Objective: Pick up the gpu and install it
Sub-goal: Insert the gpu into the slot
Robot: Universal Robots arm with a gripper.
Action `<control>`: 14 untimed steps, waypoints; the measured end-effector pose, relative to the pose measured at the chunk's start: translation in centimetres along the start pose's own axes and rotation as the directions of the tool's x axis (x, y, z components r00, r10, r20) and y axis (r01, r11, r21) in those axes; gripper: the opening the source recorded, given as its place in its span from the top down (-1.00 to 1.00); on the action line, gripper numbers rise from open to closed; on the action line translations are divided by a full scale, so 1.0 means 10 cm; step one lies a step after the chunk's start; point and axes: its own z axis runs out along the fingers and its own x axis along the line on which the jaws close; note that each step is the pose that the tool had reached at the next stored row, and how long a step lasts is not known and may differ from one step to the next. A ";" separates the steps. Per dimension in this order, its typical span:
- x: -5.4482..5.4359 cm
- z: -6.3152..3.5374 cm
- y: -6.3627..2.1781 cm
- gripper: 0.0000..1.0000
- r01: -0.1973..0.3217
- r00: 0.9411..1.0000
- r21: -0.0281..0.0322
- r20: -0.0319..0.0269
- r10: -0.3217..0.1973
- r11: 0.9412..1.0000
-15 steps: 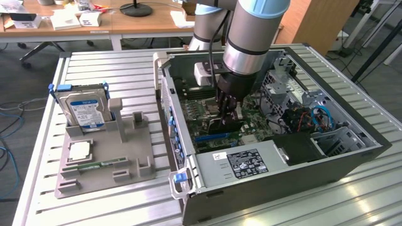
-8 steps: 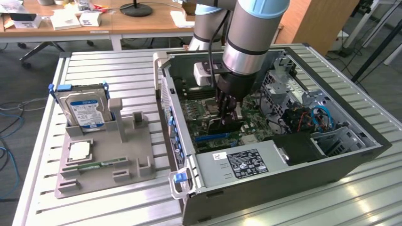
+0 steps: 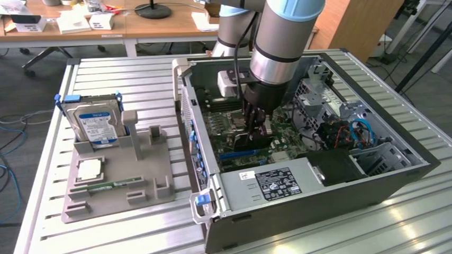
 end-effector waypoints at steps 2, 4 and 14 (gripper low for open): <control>0.00 0.001 0.000 0.47 0.000 1.000 0.000 0.000 0.000 1.000; 0.00 0.001 -0.001 0.47 0.000 1.000 0.000 0.000 0.000 1.000; 0.00 0.016 -0.001 0.47 0.000 1.000 0.000 0.000 0.000 1.000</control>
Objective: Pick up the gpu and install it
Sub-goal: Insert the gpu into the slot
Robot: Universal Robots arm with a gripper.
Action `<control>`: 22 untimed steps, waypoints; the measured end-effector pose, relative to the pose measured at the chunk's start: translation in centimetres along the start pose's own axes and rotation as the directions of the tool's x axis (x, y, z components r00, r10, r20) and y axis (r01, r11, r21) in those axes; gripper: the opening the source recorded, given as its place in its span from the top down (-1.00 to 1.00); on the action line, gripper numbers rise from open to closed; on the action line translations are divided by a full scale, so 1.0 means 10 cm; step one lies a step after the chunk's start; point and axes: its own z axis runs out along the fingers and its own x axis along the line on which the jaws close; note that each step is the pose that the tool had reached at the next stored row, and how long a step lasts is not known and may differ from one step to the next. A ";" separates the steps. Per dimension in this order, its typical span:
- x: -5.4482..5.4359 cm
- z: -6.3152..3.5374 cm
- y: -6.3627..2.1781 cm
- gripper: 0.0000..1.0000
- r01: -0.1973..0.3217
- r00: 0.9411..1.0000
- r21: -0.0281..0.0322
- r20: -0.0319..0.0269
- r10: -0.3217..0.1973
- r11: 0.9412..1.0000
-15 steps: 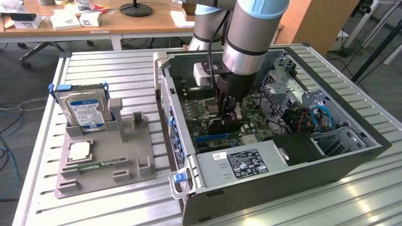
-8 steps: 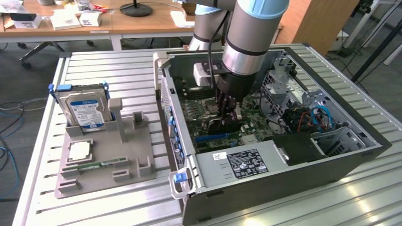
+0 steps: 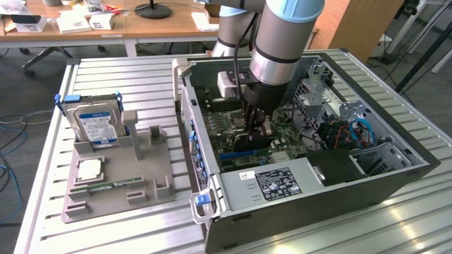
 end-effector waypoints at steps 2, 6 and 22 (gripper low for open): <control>0.00 0.000 0.000 0.47 -0.001 1.000 0.000 0.000 0.001 1.000; 0.00 0.000 0.000 0.47 -0.003 1.000 0.000 0.000 0.003 1.000; 0.00 0.029 -0.001 0.47 -0.003 1.000 0.000 0.001 0.003 1.000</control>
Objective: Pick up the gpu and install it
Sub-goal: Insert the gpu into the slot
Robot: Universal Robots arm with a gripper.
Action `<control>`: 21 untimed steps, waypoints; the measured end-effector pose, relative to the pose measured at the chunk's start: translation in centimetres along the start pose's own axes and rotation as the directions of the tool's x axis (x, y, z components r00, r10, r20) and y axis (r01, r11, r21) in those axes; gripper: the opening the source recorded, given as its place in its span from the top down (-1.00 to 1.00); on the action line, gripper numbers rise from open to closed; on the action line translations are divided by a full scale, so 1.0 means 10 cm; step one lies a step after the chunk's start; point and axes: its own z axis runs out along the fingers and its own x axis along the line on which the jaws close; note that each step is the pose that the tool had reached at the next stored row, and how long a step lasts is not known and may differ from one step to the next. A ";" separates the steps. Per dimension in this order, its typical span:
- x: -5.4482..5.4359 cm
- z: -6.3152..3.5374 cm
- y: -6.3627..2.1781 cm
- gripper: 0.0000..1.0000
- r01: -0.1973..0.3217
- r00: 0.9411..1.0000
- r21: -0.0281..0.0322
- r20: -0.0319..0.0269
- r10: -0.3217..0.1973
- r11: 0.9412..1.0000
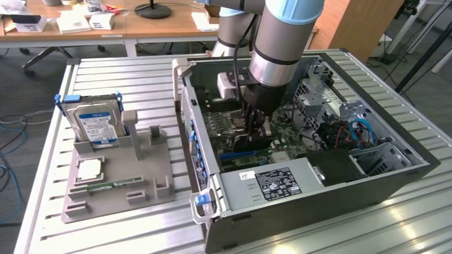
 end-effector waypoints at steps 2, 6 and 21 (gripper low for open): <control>0.00 0.002 0.000 0.47 0.000 1.000 0.000 -0.001 0.000 1.000; 0.00 0.011 0.000 0.47 0.000 1.000 0.000 0.000 0.000 1.000; 0.00 0.025 -0.001 0.47 -0.002 1.000 0.000 0.000 0.002 1.000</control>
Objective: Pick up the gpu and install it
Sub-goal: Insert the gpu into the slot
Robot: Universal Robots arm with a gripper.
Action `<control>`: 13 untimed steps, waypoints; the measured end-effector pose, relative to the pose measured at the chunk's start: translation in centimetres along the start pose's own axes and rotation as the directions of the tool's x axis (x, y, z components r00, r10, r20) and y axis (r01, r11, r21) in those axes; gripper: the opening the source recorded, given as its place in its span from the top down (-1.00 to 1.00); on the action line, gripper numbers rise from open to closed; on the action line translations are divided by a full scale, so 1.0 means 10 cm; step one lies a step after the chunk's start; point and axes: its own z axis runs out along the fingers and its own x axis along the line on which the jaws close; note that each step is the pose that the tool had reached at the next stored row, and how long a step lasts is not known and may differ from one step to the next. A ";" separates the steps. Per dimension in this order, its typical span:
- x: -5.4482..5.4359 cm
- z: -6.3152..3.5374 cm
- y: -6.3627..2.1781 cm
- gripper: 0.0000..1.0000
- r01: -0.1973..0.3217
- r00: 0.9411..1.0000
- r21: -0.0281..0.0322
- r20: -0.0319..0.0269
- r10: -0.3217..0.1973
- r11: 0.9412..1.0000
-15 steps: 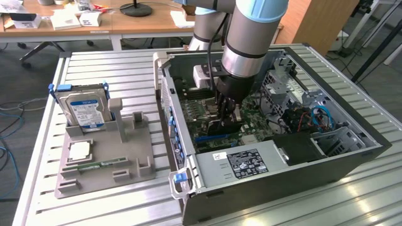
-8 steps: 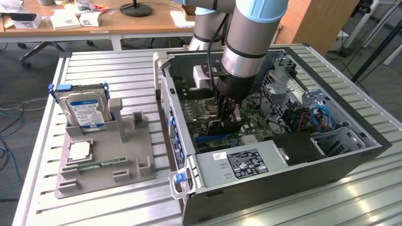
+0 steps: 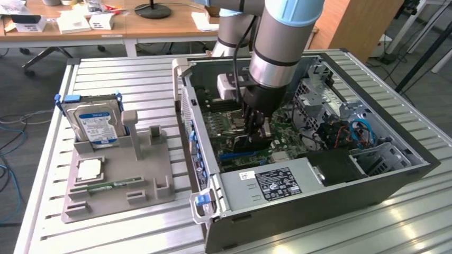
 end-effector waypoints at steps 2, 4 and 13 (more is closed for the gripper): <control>0.00 0.003 0.000 0.47 0.000 1.000 0.000 0.000 0.000 1.000; 0.00 0.003 0.000 0.47 0.000 1.000 0.000 -0.001 0.000 1.000; 0.00 0.009 0.012 0.47 0.000 1.000 0.000 0.000 0.000 1.000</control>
